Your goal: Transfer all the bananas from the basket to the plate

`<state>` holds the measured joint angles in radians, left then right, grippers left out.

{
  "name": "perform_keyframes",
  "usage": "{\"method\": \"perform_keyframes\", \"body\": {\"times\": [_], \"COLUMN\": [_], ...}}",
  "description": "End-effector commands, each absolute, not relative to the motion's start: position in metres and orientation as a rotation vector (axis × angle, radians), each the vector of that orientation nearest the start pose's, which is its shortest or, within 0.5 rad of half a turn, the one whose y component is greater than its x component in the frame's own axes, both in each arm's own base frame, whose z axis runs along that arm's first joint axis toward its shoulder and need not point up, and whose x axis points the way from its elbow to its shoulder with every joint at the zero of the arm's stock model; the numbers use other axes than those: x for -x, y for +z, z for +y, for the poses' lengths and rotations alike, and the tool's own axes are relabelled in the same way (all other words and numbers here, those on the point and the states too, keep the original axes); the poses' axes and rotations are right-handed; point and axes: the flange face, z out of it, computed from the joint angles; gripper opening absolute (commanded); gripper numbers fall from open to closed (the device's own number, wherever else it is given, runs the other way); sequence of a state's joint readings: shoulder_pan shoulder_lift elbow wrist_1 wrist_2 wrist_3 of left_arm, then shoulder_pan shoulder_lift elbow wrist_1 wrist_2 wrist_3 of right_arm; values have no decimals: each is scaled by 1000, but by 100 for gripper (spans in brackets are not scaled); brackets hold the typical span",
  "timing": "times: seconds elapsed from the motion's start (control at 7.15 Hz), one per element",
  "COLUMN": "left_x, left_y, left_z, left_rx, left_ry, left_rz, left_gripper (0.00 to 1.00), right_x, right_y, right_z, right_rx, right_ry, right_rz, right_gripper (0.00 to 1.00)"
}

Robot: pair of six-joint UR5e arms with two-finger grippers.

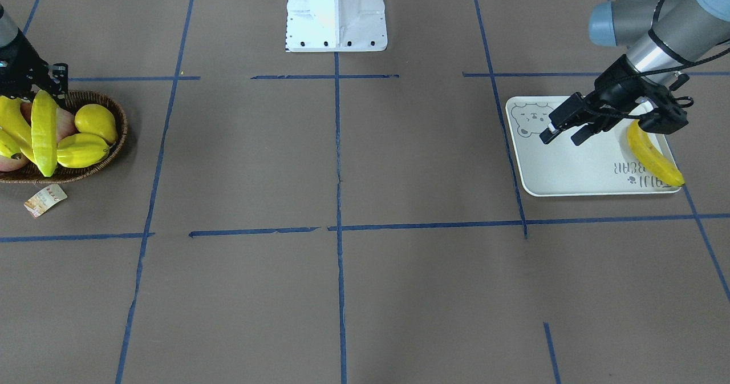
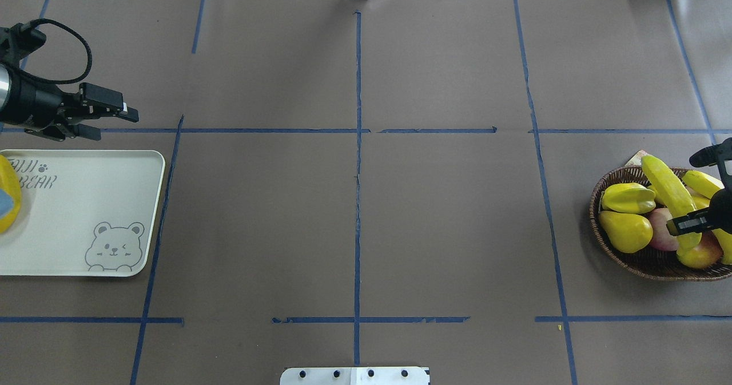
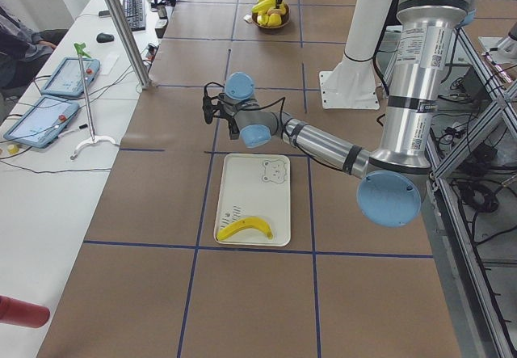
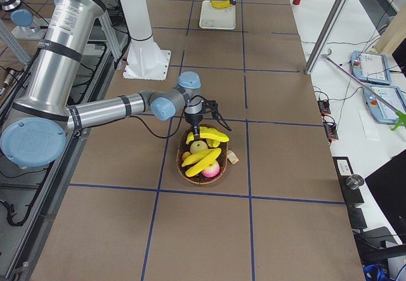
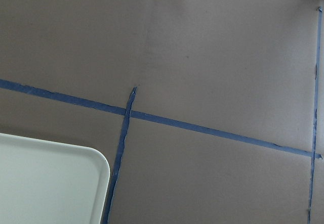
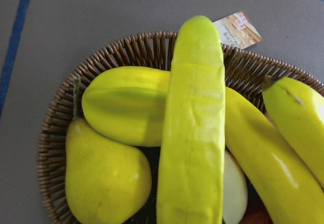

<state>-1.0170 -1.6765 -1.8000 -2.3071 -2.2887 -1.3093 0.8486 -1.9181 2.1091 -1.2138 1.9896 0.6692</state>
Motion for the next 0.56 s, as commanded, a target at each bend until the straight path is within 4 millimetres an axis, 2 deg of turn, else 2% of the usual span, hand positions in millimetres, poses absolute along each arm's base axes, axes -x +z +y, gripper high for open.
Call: {"method": "perform_keyframes", "body": {"times": [0.0, 0.14, 0.28, 0.42], "left_x": [-223, -223, -223, -226], "left_y": [403, 402, 400, 392], "left_z": [-484, -484, -484, -486], "left_rx": [-91, -90, -92, -102], "left_ry": [-271, -268, -267, -258], "left_rz": [1205, 1207, 1209, 1219], "left_gripper": [100, 100, 100, 100], "right_x": [162, 150, 151, 158], "right_y": [485, 465, 447, 436], "right_z": [-346, -361, -372, -382], "right_rx": [-187, -194, -204, -227], "right_ry": [-140, -111, -118, -125], "right_rz": [-714, -793, -855, -870], "right_gripper": [7, 7, 7, 7]}}
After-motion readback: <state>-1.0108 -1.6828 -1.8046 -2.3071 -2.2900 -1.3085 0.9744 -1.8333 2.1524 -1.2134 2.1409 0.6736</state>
